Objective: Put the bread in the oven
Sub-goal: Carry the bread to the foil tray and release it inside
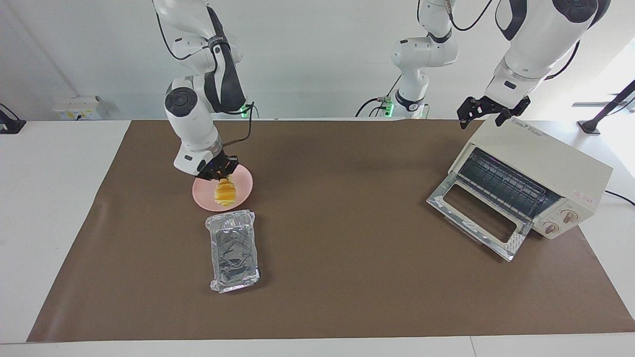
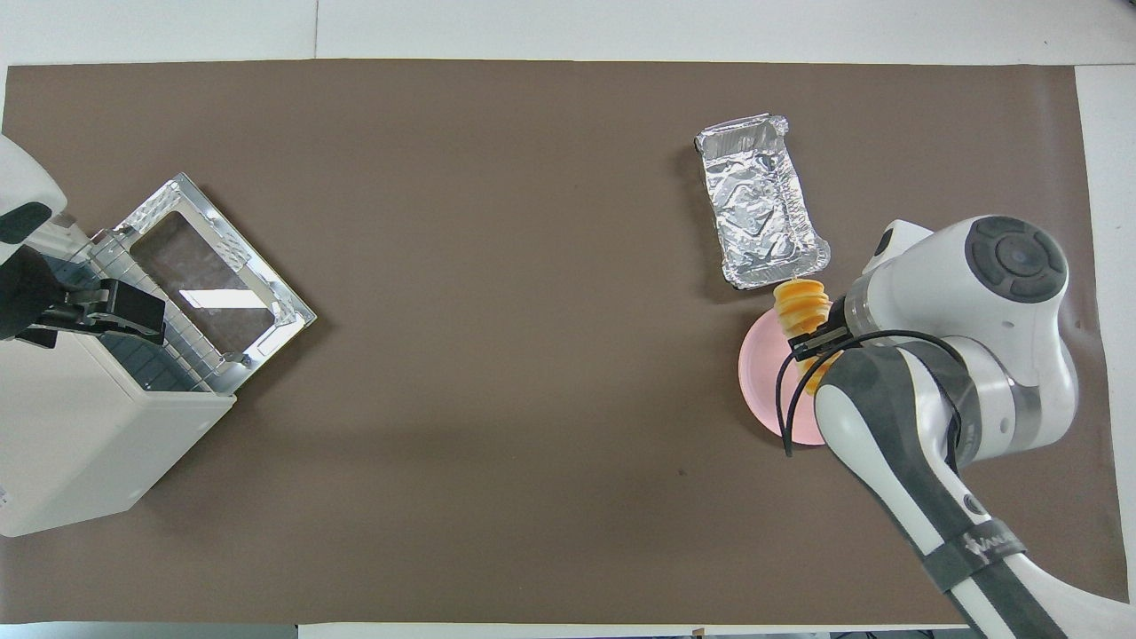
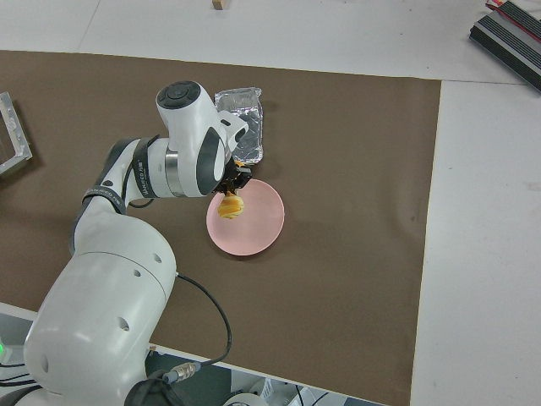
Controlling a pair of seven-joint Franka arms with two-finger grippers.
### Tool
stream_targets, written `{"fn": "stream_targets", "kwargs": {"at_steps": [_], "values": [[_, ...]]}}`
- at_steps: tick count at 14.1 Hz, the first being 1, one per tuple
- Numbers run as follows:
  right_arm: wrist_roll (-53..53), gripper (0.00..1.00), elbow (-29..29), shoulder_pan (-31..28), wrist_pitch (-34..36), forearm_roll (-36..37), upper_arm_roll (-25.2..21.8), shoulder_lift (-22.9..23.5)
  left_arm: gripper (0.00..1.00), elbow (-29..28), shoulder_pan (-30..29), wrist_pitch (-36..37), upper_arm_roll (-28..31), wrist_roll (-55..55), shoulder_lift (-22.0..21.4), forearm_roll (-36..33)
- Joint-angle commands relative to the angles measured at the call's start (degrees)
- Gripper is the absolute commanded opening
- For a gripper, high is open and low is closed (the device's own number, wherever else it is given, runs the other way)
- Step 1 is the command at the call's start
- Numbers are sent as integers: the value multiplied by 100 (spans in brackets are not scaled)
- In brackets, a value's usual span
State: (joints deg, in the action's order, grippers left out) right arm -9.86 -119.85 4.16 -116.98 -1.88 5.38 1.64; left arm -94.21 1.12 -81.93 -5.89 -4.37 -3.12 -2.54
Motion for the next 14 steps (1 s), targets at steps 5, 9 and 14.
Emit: {"fn": "stream_targets", "kwargs": {"at_steps": [5,9,14], "values": [[115,0,1841,41,-35,-111,24,1187,100,-123,-77,-42,-26,33,-145,87],[282,0,3911,41,447,-67,15,2898,100,-115,-77,-33,-26,33,-145,87],[643,0,3753,235,-113,161,7,3246,100,-124,-77,-42,-26,33,-145,87]]}}
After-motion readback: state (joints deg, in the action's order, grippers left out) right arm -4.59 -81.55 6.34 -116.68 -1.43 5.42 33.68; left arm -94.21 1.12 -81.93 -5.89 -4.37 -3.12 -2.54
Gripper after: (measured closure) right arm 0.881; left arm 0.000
